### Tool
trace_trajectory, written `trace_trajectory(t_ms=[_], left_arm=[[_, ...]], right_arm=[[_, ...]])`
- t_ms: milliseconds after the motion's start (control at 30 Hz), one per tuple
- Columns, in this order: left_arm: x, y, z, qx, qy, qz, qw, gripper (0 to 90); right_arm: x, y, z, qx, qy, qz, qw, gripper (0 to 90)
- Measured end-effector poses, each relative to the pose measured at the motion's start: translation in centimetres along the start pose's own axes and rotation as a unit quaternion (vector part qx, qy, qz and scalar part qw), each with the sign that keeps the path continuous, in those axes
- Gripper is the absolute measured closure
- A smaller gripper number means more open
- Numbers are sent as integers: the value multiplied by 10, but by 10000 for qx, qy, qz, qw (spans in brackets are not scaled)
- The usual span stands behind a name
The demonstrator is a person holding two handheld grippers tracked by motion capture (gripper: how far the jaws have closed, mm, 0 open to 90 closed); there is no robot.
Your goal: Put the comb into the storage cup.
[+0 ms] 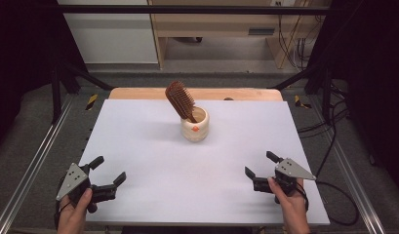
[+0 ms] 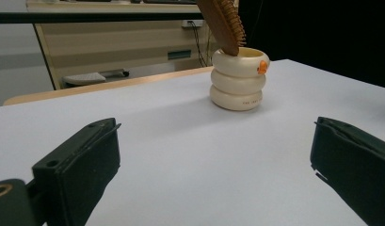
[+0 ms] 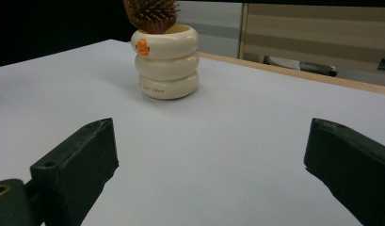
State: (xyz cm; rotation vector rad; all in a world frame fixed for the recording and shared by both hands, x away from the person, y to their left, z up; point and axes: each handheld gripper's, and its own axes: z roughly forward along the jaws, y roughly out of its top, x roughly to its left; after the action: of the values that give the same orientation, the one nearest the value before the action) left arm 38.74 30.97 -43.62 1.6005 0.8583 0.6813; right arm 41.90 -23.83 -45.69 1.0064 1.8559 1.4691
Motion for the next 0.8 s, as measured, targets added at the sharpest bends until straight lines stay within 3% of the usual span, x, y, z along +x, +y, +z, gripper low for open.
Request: trace_trajectory(t_ms=[267,400,667,800], left_arm=[[-8,-11,4,252,-165,98,9995,24],[-8,-14,3,286,-126,160,9994,28],[8,-19,-11,105,155,-144,9997,32],[21,-22,-16,-216,276,-728,9967,37]], right_arm=[[2,-1,1,52,70,-31,10000,38],[2,-3,2,89,104,-32,9999,38],[1,-6,-3,62,87,9,9999,39],[-3,-8,-7,-34,34,87,10000,36]])
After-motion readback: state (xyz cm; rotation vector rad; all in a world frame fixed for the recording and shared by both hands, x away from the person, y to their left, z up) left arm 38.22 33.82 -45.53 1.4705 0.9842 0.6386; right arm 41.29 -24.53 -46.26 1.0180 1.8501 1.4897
